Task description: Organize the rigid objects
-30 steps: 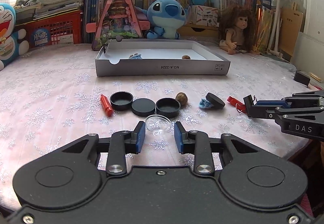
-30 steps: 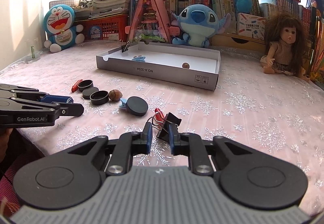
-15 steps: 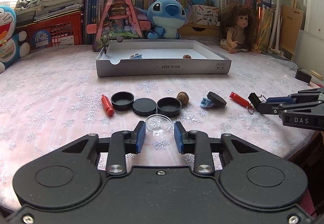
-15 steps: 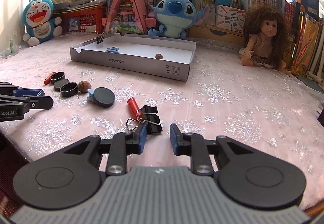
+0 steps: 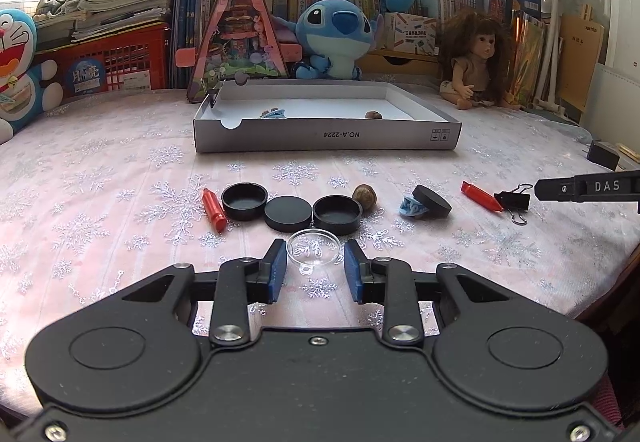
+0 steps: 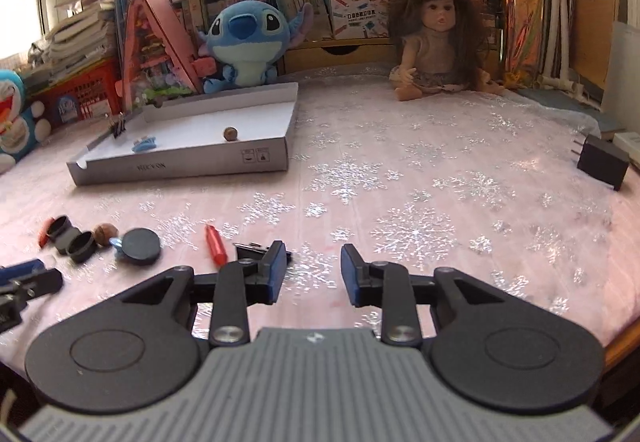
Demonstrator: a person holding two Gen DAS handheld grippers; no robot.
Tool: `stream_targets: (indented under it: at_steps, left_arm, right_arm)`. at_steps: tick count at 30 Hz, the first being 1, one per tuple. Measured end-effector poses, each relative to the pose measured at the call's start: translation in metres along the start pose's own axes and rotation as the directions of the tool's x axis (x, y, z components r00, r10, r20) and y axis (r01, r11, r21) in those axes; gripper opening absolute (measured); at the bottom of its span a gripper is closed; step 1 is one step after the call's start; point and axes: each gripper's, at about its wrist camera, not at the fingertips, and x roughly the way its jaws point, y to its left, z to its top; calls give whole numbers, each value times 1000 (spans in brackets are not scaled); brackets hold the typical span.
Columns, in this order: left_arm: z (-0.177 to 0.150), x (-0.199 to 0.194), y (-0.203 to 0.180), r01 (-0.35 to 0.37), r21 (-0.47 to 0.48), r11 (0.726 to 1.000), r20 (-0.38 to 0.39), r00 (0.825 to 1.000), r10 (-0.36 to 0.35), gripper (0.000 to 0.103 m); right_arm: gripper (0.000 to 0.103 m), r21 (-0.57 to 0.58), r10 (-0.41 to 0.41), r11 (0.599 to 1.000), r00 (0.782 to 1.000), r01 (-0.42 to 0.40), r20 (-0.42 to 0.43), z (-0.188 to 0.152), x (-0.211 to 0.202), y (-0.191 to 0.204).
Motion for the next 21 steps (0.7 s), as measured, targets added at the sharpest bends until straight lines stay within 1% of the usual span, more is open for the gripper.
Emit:
stream_targets:
  at_steps: [2,4,9,11,14,15,17,18,19,21]
  left_arm:
    - [0,1,0,0,-2,1000,0,1000,0,29]
    - [1,2,0,-1,-6,1000,0,1000,1,29]
    - [2,2,-1,2,-15,1000,3,1000,-2,29]
    - [2,3,-1,3,-20,1000,4,1000,-3,29]
    - [2,4,0,3,-22,1000,4,1000,-3,29]
    - [2,4,0,3,-21,1000,4,1000,-3,29]
    - [2,4,-1,2,-19,1000,5,1000,-2,29]
    - [2,4,-1,2,-17,1000,6,1000,-2,29]
    - [1,4,-1,3,-17,1000,7,1000,-3,29]
    - [1,5,-1,2,-19,1000,9,1000,-2,29]
  right_arm:
    - [58,18,32,999,999,-32,10,1,-3,8]
    - [63,26,37,999,999,-37,11,1,-3,18]
    - [63,58,-24,998,1000,23,14,-4,8,38]
    - [63,93,-63,994,998,61,12,-7,13,39]
    - [62,163,-88,983,996,89,-12,-11,21,34]
    - [61,181,-88,980,996,88,-9,-12,22,32]
    - [51,190,-99,977,995,96,5,-13,23,31]
    - [49,188,-100,977,995,97,5,-13,23,30]
    - [44,184,-99,978,995,96,5,-13,24,30]
    - [41,163,-96,982,995,93,10,-13,25,30]
